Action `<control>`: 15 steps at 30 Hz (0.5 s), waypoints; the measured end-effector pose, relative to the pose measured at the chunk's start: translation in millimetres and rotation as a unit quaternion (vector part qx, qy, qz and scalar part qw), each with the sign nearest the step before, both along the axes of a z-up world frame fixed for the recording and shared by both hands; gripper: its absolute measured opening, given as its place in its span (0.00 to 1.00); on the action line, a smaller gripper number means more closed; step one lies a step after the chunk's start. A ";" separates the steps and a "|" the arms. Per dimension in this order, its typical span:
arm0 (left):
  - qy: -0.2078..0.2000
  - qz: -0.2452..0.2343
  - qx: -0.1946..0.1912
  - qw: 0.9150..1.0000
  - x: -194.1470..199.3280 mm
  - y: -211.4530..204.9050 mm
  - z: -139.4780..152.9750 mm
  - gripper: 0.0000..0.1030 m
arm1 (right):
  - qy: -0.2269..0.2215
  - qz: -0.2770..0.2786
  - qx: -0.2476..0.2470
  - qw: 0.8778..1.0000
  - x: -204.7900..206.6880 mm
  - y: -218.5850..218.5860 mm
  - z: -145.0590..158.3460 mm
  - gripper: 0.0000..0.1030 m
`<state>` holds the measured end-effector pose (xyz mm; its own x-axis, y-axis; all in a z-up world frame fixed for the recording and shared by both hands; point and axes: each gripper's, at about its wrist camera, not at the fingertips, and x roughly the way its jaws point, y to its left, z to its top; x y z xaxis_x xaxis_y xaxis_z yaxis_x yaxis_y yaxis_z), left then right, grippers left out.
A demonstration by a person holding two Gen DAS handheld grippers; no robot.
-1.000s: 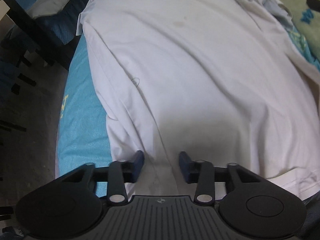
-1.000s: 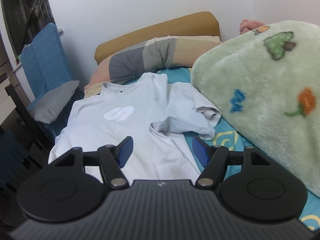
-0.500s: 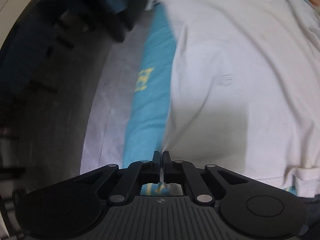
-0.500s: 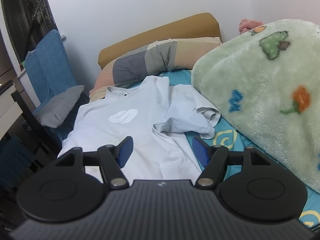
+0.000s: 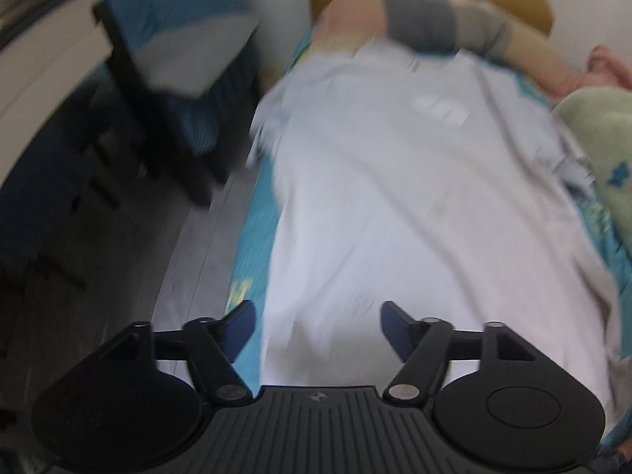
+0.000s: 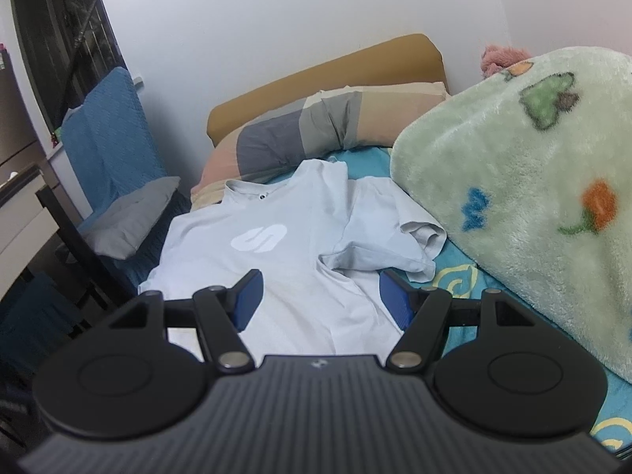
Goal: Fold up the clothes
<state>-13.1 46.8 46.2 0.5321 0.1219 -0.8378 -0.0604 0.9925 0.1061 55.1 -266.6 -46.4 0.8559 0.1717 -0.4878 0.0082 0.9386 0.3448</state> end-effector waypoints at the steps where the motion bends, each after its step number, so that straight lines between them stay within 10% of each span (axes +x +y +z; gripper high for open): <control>1: -0.021 -0.006 -0.006 1.000 2.5 -4.8 6.8 0.79 | -0.002 -0.001 0.001 1.000 -0.6 -0.5 0.6 0.66; 6: -0.037 -0.019 -0.057 0.998 18.8 -9.8 -1.5 0.82 | -0.007 -0.010 0.011 1.000 -2.4 -6.8 3.7 0.66; 15: 0.127 0.046 -0.033 0.990 38.0 31.3 -84.6 0.75 | -0.001 -0.014 0.033 0.999 5.8 -9.7 1.5 0.66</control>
